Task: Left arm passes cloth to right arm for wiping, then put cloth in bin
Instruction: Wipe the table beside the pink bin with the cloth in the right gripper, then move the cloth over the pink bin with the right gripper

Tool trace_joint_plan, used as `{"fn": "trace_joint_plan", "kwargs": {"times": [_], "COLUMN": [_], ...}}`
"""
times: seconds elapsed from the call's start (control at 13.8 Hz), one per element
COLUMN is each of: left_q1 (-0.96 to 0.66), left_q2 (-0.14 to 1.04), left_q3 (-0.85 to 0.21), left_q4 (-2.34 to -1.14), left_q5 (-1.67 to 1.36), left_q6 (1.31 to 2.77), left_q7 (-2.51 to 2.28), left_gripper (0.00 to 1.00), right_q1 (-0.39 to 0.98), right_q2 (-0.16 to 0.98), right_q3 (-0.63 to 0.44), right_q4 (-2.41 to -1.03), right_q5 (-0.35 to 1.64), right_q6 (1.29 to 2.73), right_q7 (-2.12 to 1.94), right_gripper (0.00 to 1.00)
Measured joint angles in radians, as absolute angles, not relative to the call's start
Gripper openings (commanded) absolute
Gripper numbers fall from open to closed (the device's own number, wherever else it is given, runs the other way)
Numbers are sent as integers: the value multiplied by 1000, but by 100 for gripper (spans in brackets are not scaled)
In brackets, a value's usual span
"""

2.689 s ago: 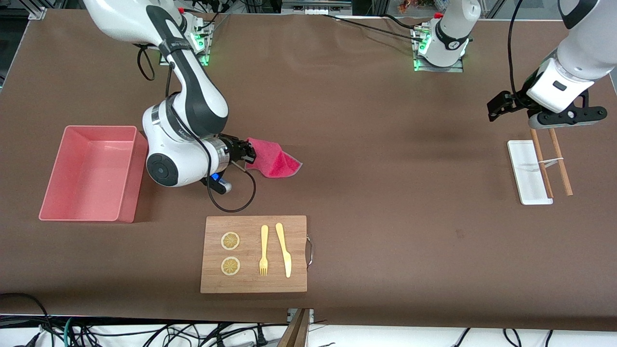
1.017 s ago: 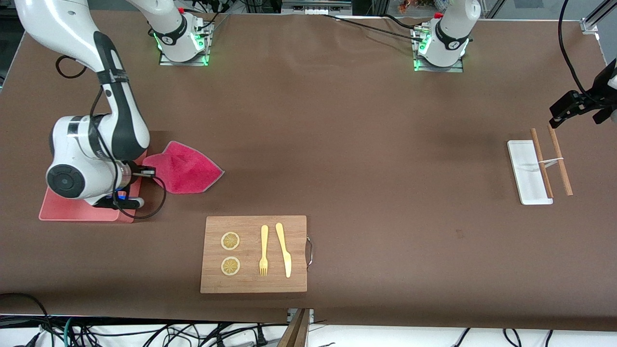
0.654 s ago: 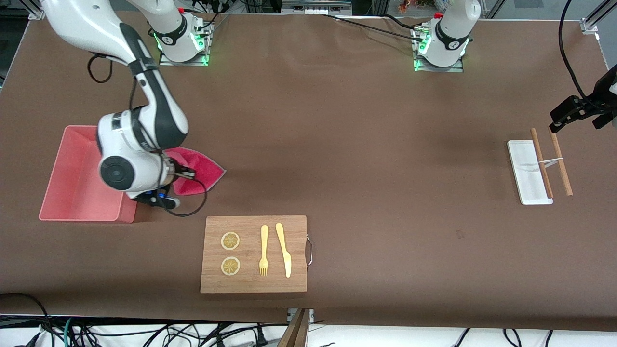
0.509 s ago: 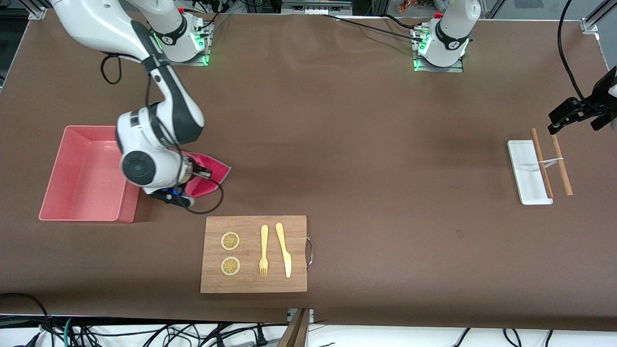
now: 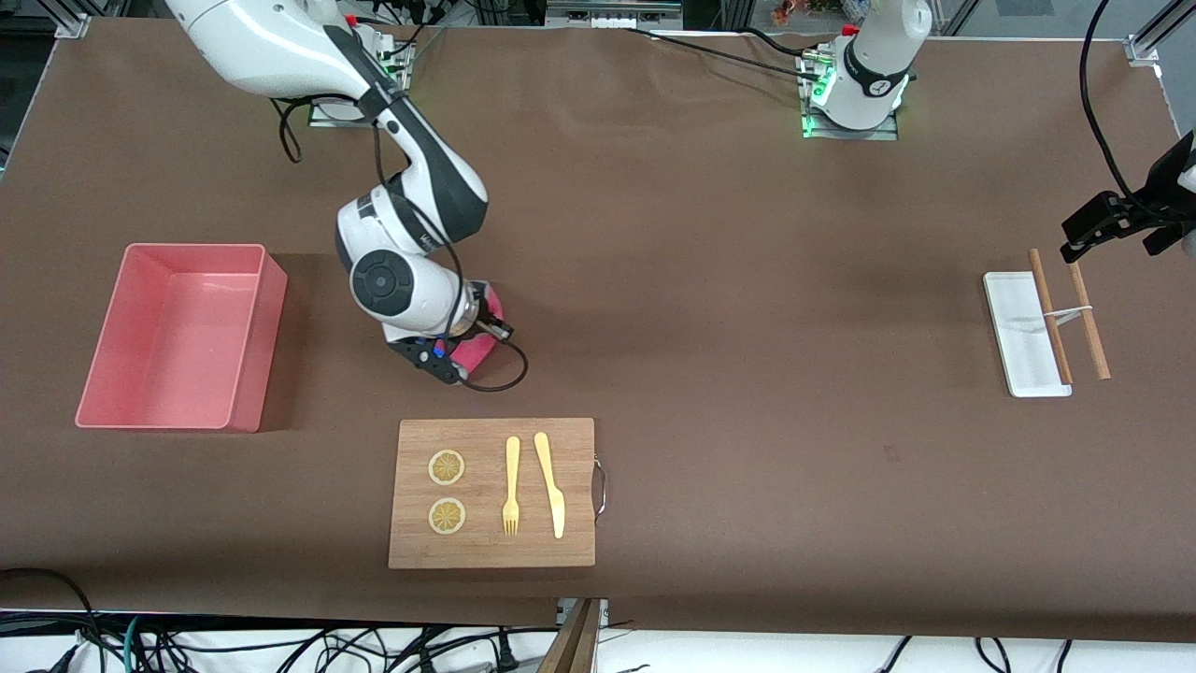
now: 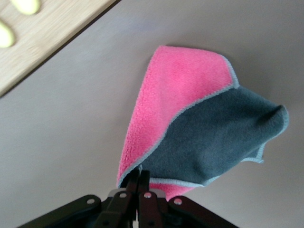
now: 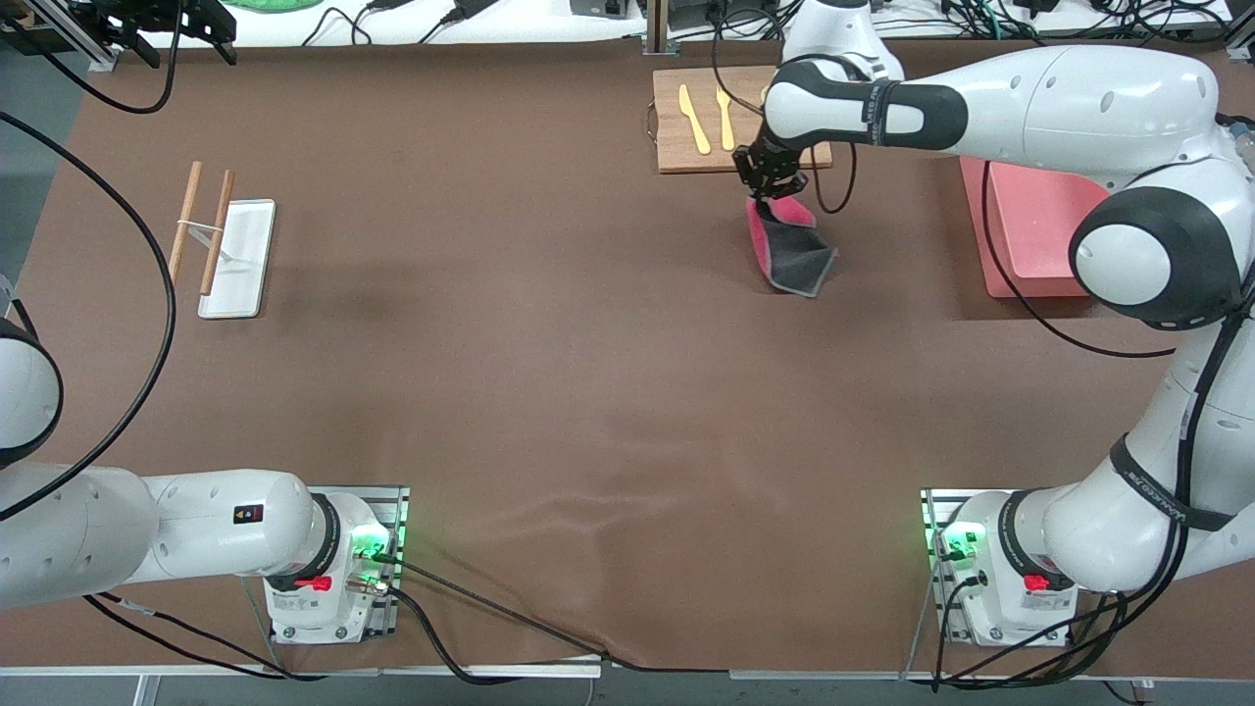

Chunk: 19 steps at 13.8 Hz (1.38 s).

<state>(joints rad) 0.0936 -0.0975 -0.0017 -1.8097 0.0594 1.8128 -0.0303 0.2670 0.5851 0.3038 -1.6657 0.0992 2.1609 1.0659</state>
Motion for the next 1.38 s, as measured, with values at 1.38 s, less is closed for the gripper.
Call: {"fn": "trace_joint_plan", "kwargs": {"times": [1.38], "left_q1": [94], "left_q2": [-96], "left_q3": [-2], "left_q4": [-1808], "left_q5": [59], "left_q6": [1813], "left_q7": [-30], "left_gripper": [100], "right_q1": [145], "right_q2": [559], "right_q3": [-72], "right_q4": [-1663], "right_q5": [121], "right_q6": [1871], "right_q7": [144], "right_gripper": [0]}}
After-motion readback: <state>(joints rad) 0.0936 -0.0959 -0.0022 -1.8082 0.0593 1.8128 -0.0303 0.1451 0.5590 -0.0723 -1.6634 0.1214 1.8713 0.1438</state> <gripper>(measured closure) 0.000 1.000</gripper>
